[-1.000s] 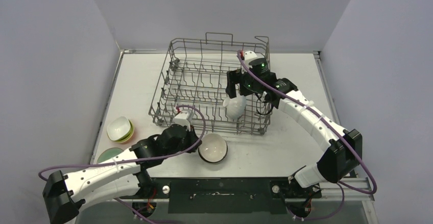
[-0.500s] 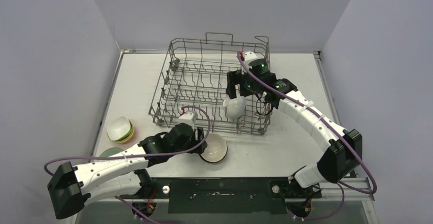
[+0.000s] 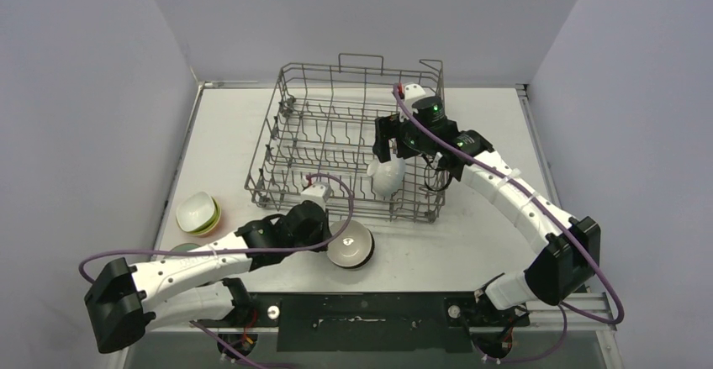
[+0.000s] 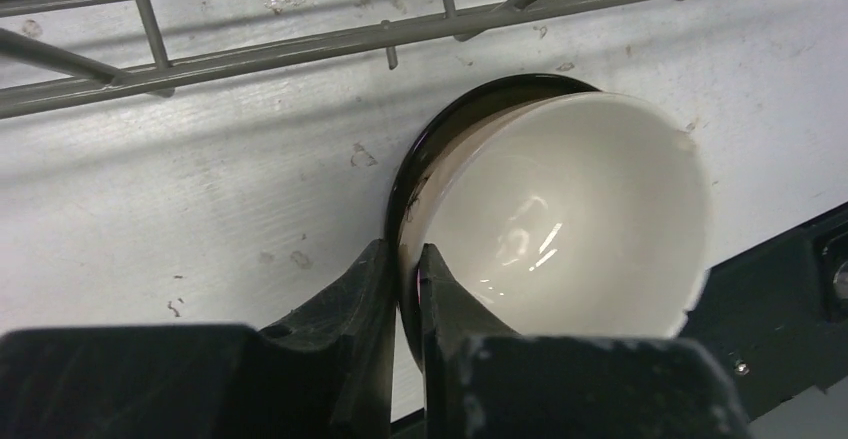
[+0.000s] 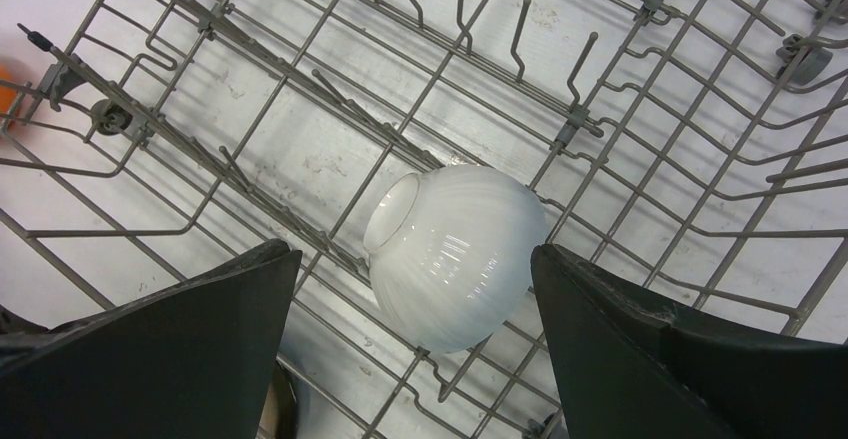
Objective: Load the bowls into the dish rack
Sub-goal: Pick up the bowl from the center of the board.
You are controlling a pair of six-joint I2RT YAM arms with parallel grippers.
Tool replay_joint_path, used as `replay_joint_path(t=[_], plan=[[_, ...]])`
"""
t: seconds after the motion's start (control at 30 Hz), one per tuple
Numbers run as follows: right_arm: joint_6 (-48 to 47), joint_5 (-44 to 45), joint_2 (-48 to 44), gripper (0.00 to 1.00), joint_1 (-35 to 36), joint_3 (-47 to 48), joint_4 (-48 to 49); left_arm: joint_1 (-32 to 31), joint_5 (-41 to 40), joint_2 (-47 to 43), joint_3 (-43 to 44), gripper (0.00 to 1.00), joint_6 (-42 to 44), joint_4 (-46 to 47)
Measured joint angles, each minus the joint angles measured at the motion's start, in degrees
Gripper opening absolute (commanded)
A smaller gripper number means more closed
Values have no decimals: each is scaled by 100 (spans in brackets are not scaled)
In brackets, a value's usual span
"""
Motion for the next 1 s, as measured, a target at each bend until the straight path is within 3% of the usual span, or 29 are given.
replay_joint_path(t=[0.27,0.7,0.83,1.0], plan=[[0,-7,-2,90,0,0,0,0,-61,-463,48,0,184,-356],[35,-466,-153,90,-76,0,72,0,131,-1814,474,0,1198,-437],[105,-573,-415,90,-85,-2,210,17,-98,-1709,831,0,1373,-289],[199,-603,-870,90,-107,-7,422,417,-433,-872,1773,0,1473,-195]])
